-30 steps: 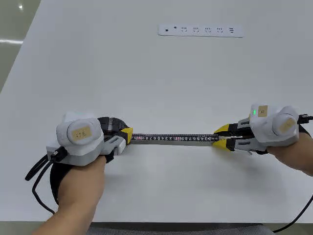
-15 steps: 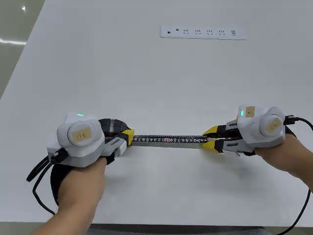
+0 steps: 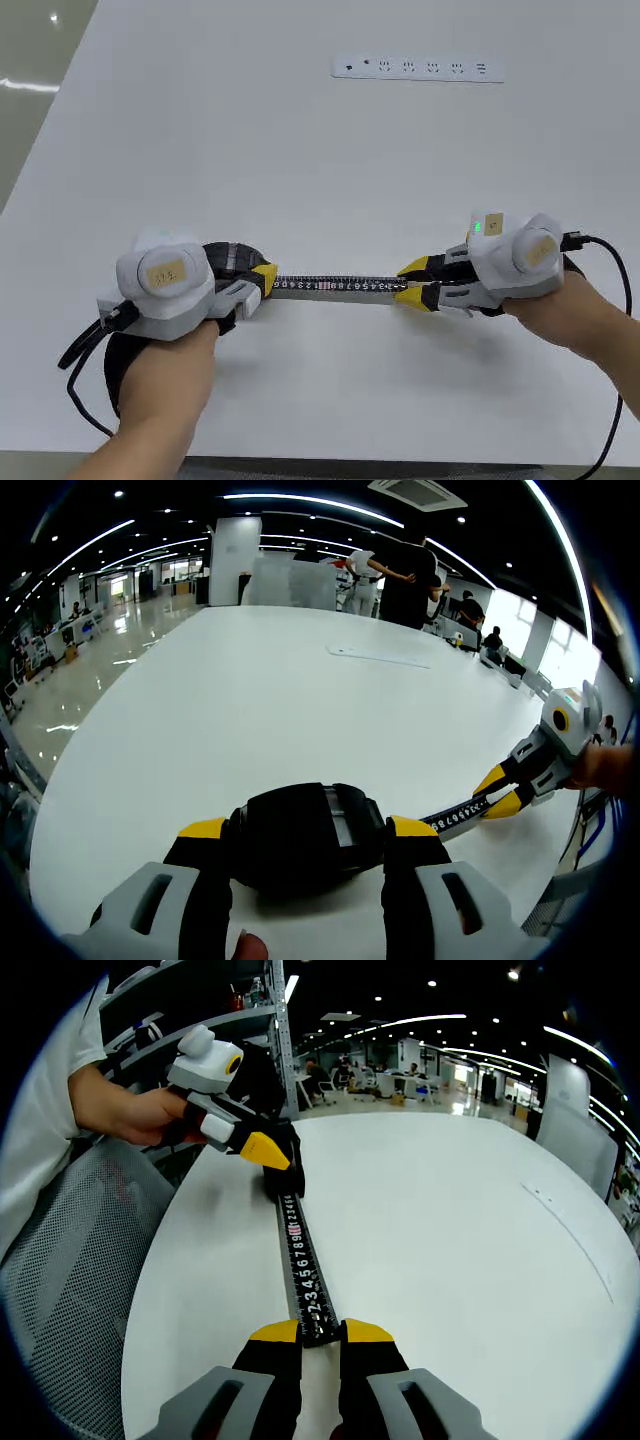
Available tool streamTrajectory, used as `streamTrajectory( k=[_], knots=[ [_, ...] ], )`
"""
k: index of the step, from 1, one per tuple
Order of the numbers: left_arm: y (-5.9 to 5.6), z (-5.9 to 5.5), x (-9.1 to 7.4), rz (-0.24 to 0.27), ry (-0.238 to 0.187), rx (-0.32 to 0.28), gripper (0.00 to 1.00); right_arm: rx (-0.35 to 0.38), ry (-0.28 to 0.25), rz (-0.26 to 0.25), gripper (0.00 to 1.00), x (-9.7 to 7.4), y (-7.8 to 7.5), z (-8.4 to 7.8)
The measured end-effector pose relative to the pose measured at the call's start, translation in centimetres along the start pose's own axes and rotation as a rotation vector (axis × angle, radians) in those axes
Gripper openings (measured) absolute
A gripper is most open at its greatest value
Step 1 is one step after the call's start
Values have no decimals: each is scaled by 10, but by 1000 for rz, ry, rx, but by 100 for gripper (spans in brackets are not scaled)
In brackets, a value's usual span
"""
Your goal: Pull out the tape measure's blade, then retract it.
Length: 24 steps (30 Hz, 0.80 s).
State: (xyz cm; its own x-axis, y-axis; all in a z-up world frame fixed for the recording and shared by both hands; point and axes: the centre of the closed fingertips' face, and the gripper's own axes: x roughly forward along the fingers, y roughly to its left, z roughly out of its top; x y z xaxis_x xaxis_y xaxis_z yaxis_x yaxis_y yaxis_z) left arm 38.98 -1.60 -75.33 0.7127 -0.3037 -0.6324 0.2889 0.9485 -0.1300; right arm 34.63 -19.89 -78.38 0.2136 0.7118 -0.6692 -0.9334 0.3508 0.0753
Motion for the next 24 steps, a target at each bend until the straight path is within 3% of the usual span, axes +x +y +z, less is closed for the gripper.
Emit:
streamTrajectory(
  k=[24],
  knots=[
    [2, 0, 1, -10, 1, -25, 56, 8, -47, 29, 10, 34, 10, 27]
  ],
)
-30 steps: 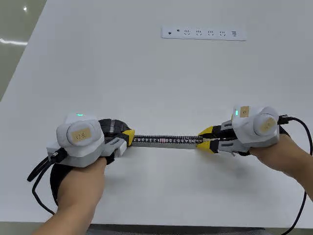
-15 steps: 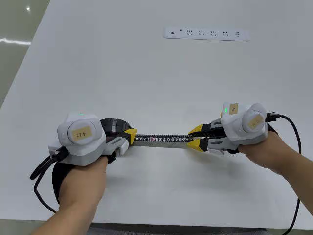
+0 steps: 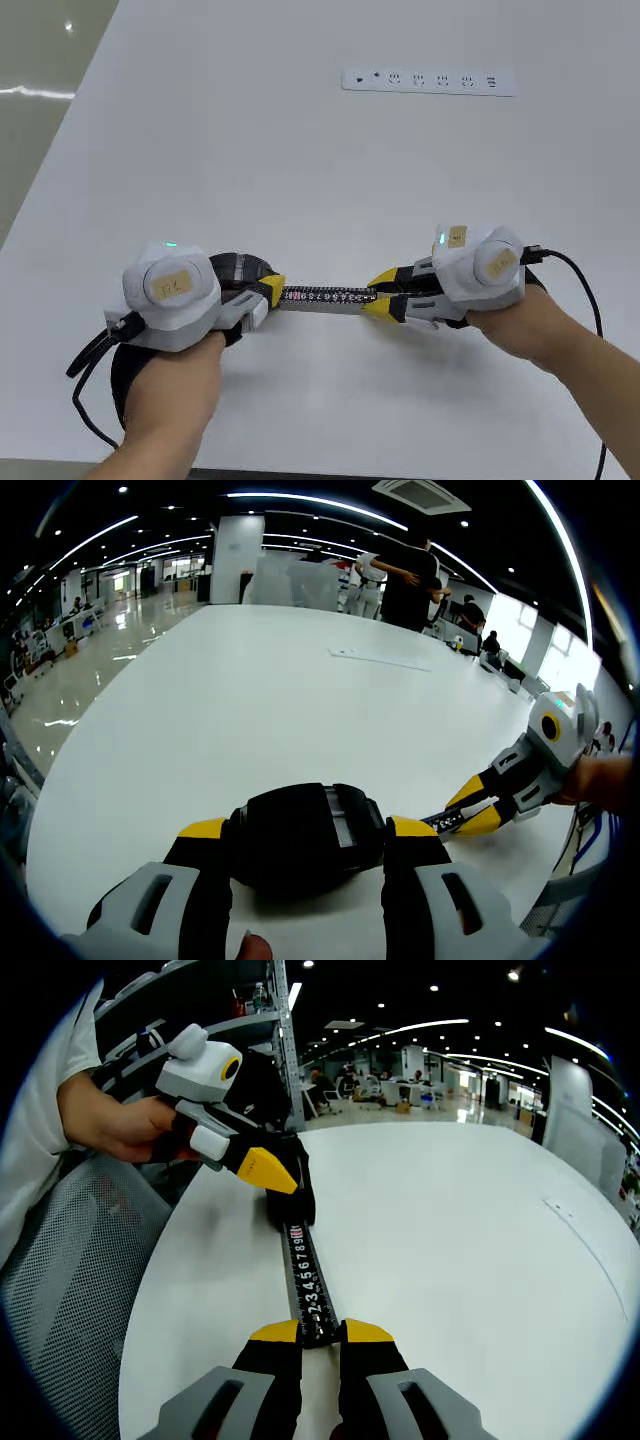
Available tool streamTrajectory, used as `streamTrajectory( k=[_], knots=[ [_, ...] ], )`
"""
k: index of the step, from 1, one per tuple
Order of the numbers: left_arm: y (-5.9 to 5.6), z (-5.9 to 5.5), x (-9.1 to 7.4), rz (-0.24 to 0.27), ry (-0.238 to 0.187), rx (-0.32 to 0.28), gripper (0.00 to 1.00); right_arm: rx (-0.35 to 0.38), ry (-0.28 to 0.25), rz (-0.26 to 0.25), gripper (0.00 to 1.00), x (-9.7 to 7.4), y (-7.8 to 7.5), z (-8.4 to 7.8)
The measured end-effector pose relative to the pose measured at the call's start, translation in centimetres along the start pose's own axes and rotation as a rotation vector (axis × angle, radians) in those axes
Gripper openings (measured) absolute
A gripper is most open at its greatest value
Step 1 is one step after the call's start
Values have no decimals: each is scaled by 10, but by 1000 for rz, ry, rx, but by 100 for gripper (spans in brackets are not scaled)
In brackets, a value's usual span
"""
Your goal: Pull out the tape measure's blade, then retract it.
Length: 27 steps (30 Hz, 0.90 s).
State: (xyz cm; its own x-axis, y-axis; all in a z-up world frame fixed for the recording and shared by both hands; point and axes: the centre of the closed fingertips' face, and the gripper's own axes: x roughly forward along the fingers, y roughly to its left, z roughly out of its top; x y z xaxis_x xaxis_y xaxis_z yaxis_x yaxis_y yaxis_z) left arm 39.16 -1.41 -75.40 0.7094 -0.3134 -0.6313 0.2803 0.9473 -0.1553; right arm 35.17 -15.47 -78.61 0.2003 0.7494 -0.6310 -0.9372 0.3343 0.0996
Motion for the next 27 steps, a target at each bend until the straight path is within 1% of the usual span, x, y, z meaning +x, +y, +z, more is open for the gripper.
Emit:
streamTrajectory(
  k=[7, 11, 16, 27],
  knots=[
    [1, -1, 1, -2, -1, -3, 56, -5, -9, 9, 10, 10, 2, 7],
    [1, -1, 1, -5, 1, 0, 56, -5, -14, 17, 10, 16, 5, 11],
    [1, -1, 1, -7, 1, 1, 56, -5, -21, 17, 10, 25, 7, 16],
    [1, -1, 0, -9, -2, -9, 56, -10, -46, 28, 10, 46, 11, 34]
  ],
)
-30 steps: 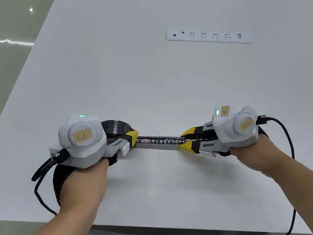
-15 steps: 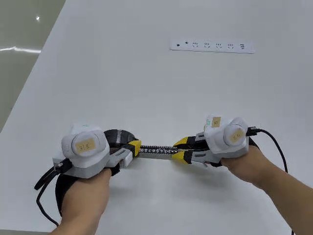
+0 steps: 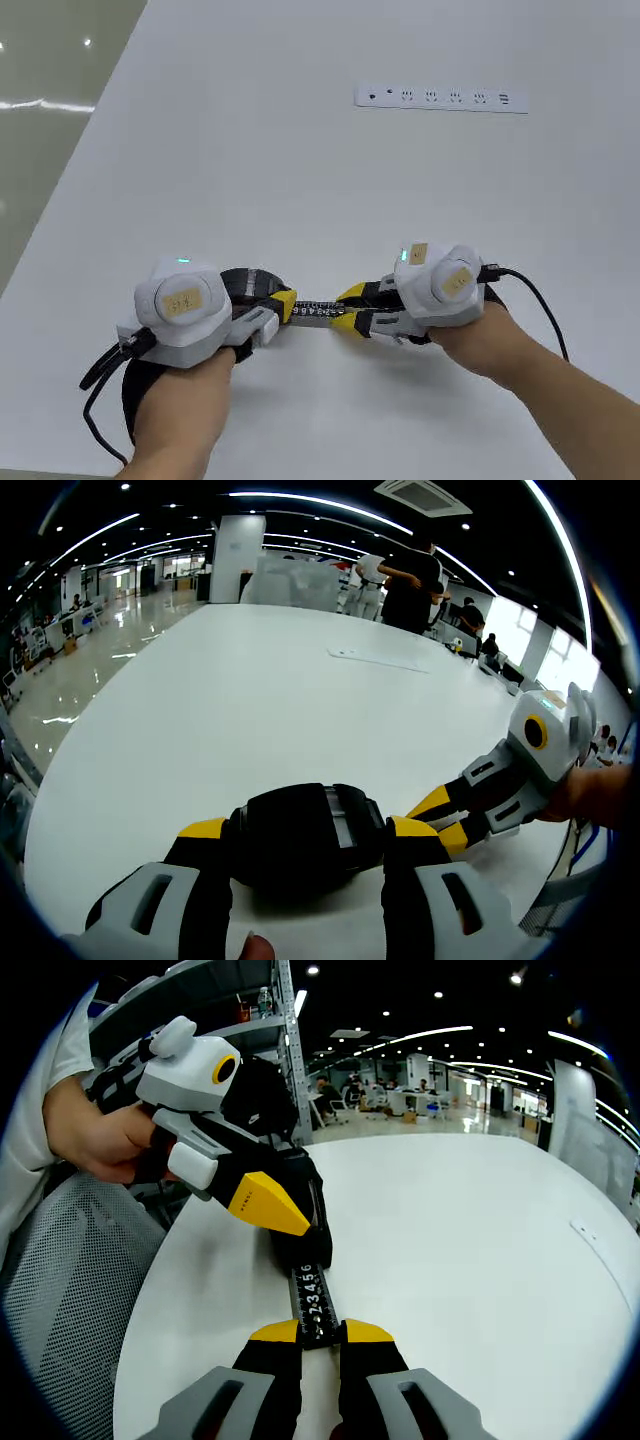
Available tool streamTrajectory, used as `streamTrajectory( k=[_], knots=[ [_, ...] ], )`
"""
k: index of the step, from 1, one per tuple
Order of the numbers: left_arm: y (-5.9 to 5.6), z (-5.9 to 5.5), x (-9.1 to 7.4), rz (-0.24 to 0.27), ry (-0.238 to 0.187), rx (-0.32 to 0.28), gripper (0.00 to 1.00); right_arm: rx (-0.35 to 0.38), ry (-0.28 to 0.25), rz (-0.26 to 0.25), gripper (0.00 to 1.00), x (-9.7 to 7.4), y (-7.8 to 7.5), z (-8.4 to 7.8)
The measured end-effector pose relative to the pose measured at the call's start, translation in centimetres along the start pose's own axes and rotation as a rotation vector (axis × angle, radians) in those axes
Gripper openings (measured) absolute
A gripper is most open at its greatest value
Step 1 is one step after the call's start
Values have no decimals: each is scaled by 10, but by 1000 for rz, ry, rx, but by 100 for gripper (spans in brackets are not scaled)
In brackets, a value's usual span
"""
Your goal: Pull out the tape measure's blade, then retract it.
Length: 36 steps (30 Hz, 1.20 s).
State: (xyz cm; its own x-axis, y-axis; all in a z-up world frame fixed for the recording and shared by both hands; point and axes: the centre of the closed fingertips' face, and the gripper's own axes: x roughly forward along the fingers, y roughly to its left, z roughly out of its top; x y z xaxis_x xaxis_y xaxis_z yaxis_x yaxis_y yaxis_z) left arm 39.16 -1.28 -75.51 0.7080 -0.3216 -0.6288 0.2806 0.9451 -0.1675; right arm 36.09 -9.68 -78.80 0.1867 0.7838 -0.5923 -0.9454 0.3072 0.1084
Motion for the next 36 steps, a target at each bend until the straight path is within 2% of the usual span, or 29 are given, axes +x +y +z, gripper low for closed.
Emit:
streamTrajectory(
  k=[16, 36],
  knots=[
    [0, 1, -1, -1, -2, -6, 56, 2, -31, 11, 10, 25, 4, 17],
    [-1, 1, -2, -1, -11, -14, 58, 18, -33, 11, 12, 30, 5, 21]
  ],
)
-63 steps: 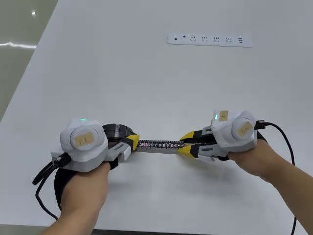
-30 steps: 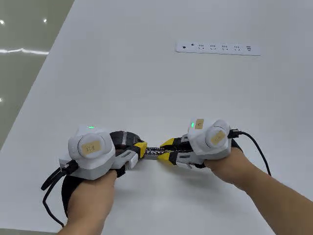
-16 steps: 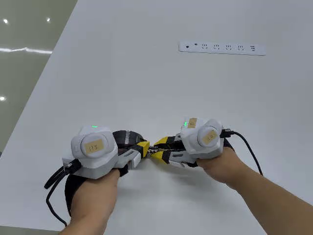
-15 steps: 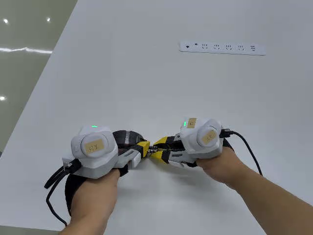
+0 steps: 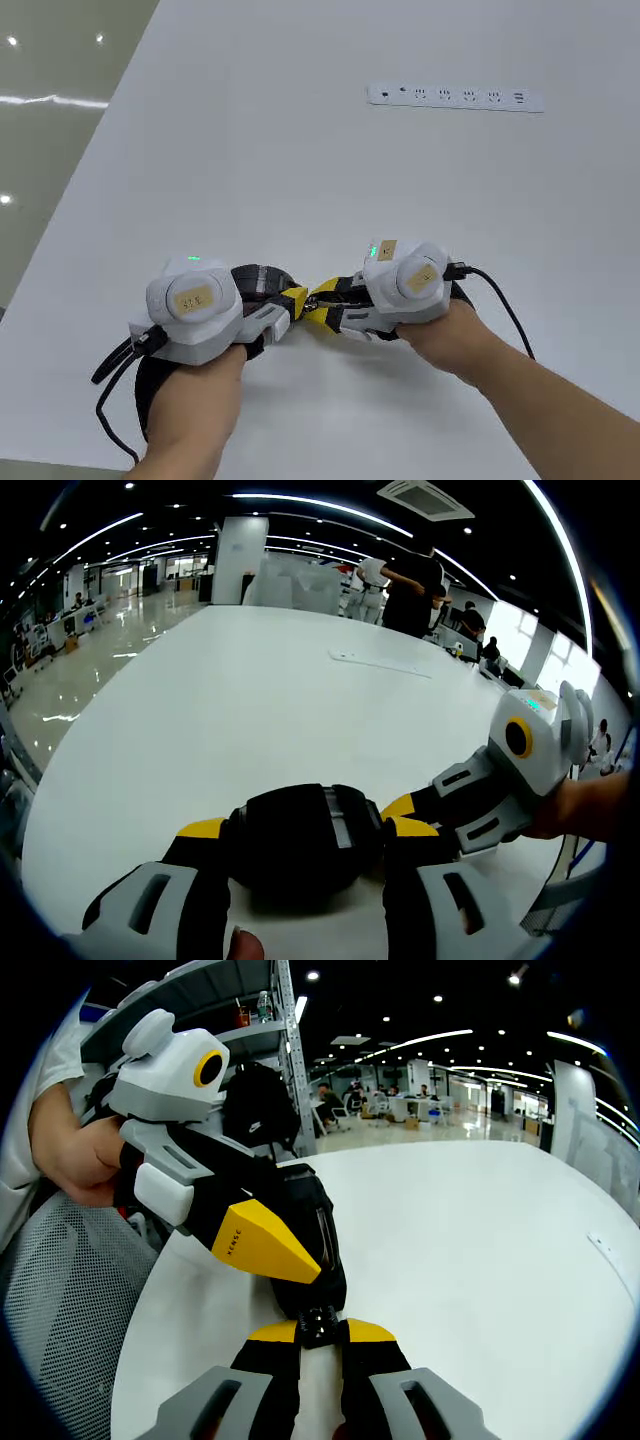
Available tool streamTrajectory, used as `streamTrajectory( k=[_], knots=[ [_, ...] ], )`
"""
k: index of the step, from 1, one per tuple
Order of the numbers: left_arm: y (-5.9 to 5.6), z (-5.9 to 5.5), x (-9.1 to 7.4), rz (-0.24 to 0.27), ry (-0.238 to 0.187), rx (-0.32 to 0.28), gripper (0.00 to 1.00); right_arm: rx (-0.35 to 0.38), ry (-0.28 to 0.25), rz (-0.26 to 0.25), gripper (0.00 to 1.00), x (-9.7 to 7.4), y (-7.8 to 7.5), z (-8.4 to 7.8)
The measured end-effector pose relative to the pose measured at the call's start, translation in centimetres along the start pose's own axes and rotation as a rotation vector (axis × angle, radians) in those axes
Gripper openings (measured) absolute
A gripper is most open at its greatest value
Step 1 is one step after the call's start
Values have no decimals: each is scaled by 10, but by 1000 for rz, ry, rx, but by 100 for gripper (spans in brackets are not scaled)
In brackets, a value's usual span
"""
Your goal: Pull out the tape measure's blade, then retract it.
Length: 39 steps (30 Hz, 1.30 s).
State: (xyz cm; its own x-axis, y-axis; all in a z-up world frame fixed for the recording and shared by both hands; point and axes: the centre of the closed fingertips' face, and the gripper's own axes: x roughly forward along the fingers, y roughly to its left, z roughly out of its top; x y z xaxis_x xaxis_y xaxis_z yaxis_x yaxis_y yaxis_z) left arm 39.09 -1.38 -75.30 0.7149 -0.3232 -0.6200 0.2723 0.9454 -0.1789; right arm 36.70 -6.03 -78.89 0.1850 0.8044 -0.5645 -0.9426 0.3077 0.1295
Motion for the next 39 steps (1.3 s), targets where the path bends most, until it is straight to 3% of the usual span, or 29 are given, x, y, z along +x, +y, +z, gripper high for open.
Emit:
streamTrajectory(
  k=[5, 14, 21, 30, 39],
  knots=[
    [0, 0, 0, -4, -8, 3, 59, 15, -18, -27, 21, -8, -6, 7],
    [0, 2, 0, -11, -7, 10, 59, 15, -11, -39, 23, -12, -8, 6],
    [1, 8, -7, -28, -24, 29, 59, 40, -29, -62, 29, -29, -6, 10],
    [9, 18, -22, -61, -36, 104, 60, 22, -32, -111, 37, -54, -10, 13],
    [10, 15, -42, -112, -38, 191, 62, 20, -38, -164, 48, -78, -9, 9]
  ],
)
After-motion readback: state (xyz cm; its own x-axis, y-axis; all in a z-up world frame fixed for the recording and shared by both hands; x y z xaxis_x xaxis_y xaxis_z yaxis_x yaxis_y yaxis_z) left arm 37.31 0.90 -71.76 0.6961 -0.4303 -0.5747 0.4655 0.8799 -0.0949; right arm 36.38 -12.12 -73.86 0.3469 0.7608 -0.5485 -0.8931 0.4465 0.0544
